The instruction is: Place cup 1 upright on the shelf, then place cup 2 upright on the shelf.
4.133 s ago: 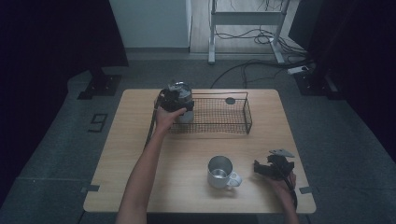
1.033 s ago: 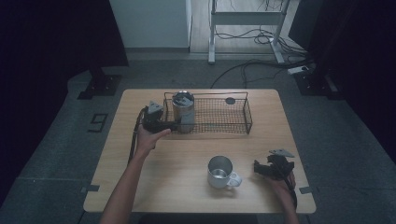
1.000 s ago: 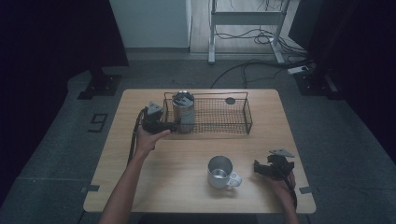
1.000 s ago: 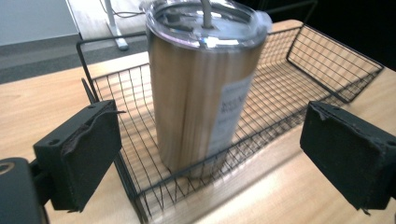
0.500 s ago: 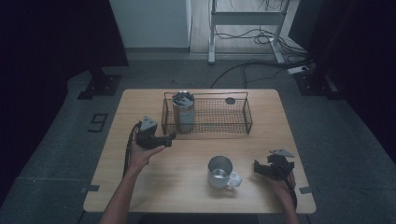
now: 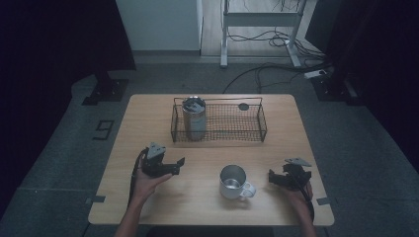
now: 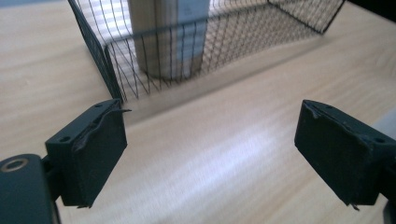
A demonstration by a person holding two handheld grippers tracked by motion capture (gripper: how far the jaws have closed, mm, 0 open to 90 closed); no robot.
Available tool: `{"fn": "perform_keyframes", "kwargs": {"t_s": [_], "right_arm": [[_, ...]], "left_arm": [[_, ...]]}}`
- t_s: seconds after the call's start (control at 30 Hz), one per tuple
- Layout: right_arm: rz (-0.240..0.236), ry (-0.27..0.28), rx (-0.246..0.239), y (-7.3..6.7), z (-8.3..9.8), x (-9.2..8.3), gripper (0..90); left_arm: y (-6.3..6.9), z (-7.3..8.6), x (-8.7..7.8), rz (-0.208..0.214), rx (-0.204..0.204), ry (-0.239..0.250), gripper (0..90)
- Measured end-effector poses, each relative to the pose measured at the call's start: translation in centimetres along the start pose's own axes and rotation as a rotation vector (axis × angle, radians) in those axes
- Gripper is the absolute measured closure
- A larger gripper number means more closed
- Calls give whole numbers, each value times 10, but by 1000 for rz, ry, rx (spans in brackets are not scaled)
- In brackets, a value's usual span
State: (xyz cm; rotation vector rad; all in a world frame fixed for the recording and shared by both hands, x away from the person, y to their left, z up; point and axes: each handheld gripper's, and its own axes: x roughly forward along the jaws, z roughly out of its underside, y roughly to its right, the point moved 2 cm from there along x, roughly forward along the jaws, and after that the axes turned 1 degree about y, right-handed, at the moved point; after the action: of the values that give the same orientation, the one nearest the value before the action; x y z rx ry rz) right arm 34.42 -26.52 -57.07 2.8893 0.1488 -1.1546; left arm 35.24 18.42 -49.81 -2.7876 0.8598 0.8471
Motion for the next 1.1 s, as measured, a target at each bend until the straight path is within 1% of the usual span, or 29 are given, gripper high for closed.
{"fn": "perform_keyframes", "kwargs": {"t_s": [0.03, 0.13, 0.23, 0.37, 0.47, 0.57, 0.67, 0.7, 0.77, 0.87, 0.9, 1.0, 1.1], "right_arm": [[0, 0, 0, 0, 0, 0, 0], [0, 0, 0, 0, 0, 0, 0], [0, 0, 0, 0, 0, 0, 0], [-1, -1, 0, 0, 0, 0, 0], [-1, 0, -1, 0, 0, 0, 0], [-1, 2, -14, -1, -1, 0, 0], [4, 8, -9, -2, -1, 0, 4], [18, 15, -8, -3, -1, 0, 12], [22, 33, -7, -3, -1, -2, 15], [-19, 54, 16, -4, -3, -6, 14], [-25, 60, 20, -4, -3, -8, 13], [-50, 79, 32, -5, -5, -15, 10], [-76, 106, 36, -7, -8, -25, 10]], "left_arm": [[3, 8, -1, 5, 1, -8, 92], [4, 17, 0, 20, -11, -23, 92], [4, 24, 2, 14, -9, -47, 106], [5, 29, 5, 23, -10, -65, 123], [7, 32, 6, 17, -4, -78, 123], [7, 32, 5, 17, -26, -69, 121], [8, 32, 3, 14, -22, -68, 120], [8, 33, 4, 14, -22, -69, 120], [9, 34, 4, 12, -16, -72, 120], [11, 35, 6, 11, -14, -78, 120], [11, 35, 6, 11, -14, -78, 121], [15, 36, 9, 11, 3, -90, 120], [16, 38, 10, 16, 5, -99, 121]]}}
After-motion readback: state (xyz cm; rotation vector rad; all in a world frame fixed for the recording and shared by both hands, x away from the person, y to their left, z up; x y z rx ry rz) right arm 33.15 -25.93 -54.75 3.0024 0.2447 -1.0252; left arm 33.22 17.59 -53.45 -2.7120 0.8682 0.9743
